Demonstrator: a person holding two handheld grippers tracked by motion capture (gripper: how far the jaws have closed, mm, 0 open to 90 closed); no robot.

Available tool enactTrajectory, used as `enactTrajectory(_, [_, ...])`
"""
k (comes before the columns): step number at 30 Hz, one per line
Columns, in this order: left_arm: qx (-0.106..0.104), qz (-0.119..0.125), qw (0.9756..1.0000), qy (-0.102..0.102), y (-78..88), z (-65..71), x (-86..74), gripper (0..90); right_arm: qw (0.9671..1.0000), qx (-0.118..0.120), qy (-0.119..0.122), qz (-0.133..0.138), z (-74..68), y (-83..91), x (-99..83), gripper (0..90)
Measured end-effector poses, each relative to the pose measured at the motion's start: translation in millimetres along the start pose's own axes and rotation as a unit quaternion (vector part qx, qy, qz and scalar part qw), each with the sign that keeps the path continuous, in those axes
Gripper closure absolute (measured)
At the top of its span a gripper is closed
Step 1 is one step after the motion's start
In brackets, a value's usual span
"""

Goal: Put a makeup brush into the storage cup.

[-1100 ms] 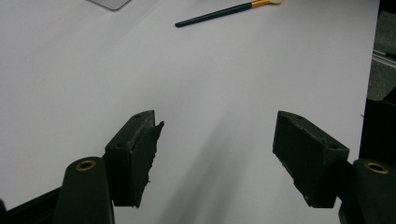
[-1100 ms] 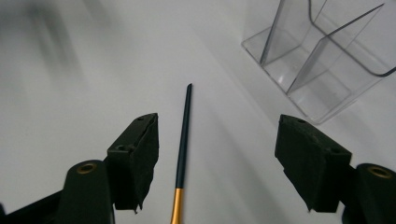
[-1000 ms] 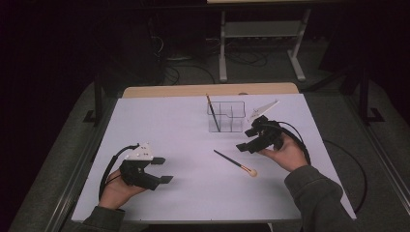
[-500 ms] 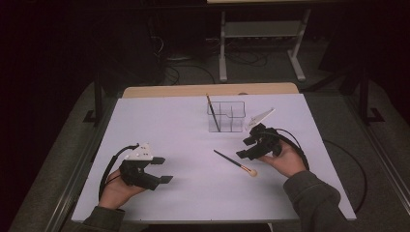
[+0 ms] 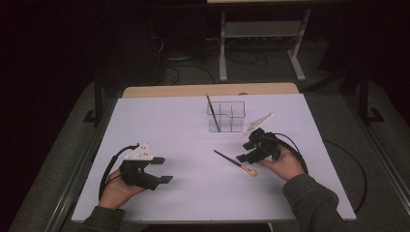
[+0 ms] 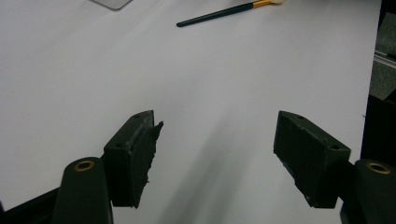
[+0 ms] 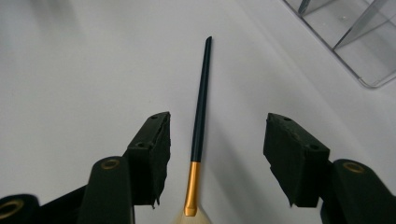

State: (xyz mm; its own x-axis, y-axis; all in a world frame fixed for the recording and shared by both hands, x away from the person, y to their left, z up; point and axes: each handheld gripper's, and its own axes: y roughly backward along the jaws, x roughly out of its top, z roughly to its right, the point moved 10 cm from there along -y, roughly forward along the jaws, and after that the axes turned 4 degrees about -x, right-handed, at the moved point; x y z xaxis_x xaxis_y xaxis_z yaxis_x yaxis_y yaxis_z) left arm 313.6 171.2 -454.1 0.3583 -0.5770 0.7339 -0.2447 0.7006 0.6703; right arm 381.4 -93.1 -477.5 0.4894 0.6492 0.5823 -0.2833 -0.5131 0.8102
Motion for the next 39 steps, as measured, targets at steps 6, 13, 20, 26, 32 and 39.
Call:
enactTrajectory(6, [0.001,0.001,1.0000,0.000,0.4,-0.5,0.0,29.3,0.9999,0.001,0.007,-0.008,-2.5,-4.7,-3.8,44.3])
enactTrajectory(13, [0.001,0.000,1.0000,-0.001,1.1,-1.0,-0.3,29.3,0.9998,0.007,0.011,-0.016,-7.0,-11.0,-10.1,49.9])
enactTrajectory(20, [0.001,0.000,1.0000,0.002,1.0,-1.3,-0.9,29.2,0.9993,0.006,0.022,-0.029,-10.6,-17.6,-17.3,54.4])
enactTrajectory(26, [0.001,-0.001,1.0000,0.001,0.8,-1.4,-1.1,29.2,0.9989,0.008,0.022,-0.040,-11.8,-20.0,-21.4,59.7])
enactTrajectory(32, [-0.001,-0.002,1.0000,-0.002,0.0,-0.7,-0.9,29.0,0.9984,0.009,0.026,-0.048,-12.0,-23.5,-25.3,63.6])
enactTrajectory(39, [-0.002,-0.005,1.0000,-0.004,0.1,-1.0,-1.5,28.9,0.9980,0.013,0.031,-0.054,-12.3,-26.6,-26.9,67.5])
